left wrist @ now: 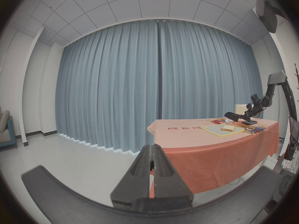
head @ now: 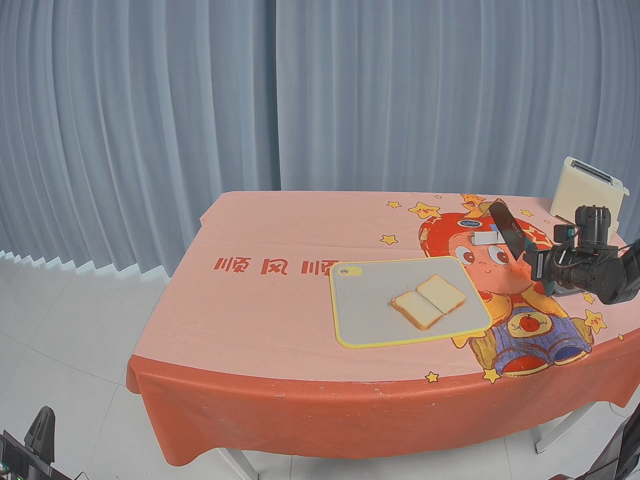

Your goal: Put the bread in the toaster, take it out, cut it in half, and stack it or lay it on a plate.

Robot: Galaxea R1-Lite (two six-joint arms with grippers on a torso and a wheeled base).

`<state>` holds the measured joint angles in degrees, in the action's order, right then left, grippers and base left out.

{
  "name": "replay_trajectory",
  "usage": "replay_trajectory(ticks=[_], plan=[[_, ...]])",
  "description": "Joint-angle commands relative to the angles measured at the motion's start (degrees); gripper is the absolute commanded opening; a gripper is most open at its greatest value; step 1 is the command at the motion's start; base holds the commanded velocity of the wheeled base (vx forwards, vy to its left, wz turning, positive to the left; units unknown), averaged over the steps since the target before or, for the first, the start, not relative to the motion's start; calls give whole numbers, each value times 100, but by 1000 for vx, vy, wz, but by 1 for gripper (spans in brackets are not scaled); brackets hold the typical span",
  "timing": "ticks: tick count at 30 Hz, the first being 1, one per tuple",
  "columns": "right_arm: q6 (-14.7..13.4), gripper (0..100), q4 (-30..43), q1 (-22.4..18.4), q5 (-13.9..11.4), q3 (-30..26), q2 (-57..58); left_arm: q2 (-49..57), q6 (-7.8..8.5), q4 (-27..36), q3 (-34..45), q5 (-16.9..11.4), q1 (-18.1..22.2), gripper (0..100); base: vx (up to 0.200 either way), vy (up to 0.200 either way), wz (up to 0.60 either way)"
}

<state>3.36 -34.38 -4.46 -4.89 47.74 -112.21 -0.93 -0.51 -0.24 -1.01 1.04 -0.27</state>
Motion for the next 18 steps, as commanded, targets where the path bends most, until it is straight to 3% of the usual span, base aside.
replay_trajectory(ticks=[1, 18], plan=[[6, 0, -8, 16, -3, -10, -46, 5, -2, -11, 101, 2, 0, 0, 0, 0, 0], [6, 0, -8, 33, 5, -1, -11, 5, -2, -2, 101, 2, 0, 0, 0, 0, 0]])
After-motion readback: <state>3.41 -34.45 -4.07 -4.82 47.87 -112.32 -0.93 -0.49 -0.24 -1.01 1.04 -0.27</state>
